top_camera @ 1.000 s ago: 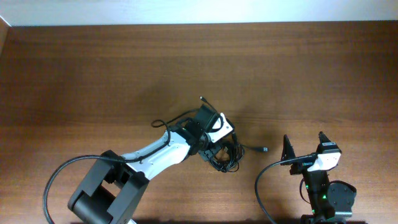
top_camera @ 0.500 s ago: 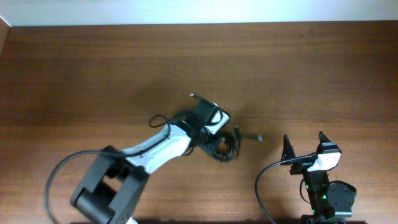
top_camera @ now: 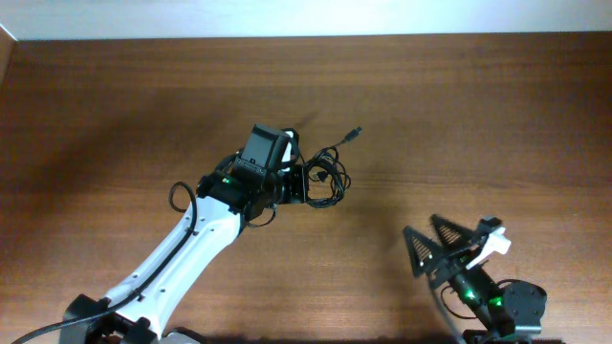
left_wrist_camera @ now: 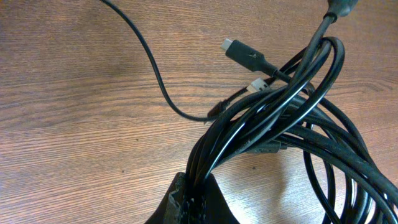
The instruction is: Untangle cables
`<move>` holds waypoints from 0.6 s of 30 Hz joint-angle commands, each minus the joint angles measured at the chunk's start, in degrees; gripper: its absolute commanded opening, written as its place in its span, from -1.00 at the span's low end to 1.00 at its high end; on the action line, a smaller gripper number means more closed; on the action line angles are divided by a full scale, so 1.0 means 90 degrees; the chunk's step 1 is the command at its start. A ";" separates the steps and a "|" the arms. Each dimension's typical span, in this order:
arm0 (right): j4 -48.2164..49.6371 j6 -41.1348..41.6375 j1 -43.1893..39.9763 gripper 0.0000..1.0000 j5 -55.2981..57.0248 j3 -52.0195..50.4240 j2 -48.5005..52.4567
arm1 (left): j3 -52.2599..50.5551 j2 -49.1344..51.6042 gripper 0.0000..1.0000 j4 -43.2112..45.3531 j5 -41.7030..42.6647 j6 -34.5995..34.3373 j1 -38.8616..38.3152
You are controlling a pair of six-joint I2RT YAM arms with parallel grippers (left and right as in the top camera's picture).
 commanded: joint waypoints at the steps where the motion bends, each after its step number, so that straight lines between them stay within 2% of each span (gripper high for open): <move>1: 0.0012 0.1426 0.0034 0.97 -0.1290 -0.0034 -0.0039 | 0.0097 -0.0121 -1.00 -0.0005 0.0121 0.0454 0.0010; 3: 0.0551 0.1236 0.0034 0.98 -0.1175 0.0039 -0.0029 | 0.0092 -0.0121 -1.00 -0.0007 0.0469 0.0784 0.0010; 6: 0.0498 0.1236 0.0034 0.87 -0.1178 0.0335 0.0066 | 0.0092 -0.0121 -1.00 -0.0005 0.0595 0.0782 0.0010; 9: -0.0070 0.1229 0.0034 0.77 -0.1219 0.0804 0.0792 | 0.0092 -0.0121 -1.00 0.0143 0.0597 0.0784 0.0010; 12: -0.0131 0.1241 0.0036 0.71 -0.1387 0.1056 0.1826 | 0.0092 -0.0121 -1.00 0.0308 0.0821 0.0945 0.0002; 13: -0.0121 0.1239 0.0058 0.69 -0.1438 0.1139 0.2215 | 0.0092 -0.0121 -1.00 0.0423 0.0831 0.0845 -0.0002; 15: 0.0143 0.1236 0.0304 0.68 -0.1406 0.1243 0.3157 | 0.0092 -0.0121 -1.00 0.0549 0.0828 0.0002 -0.0002; 18: 0.1309 0.1273 0.0920 0.65 -0.1122 0.1243 0.4228 | 0.0092 -0.0121 -1.00 0.0525 0.0828 -0.0998 -0.0002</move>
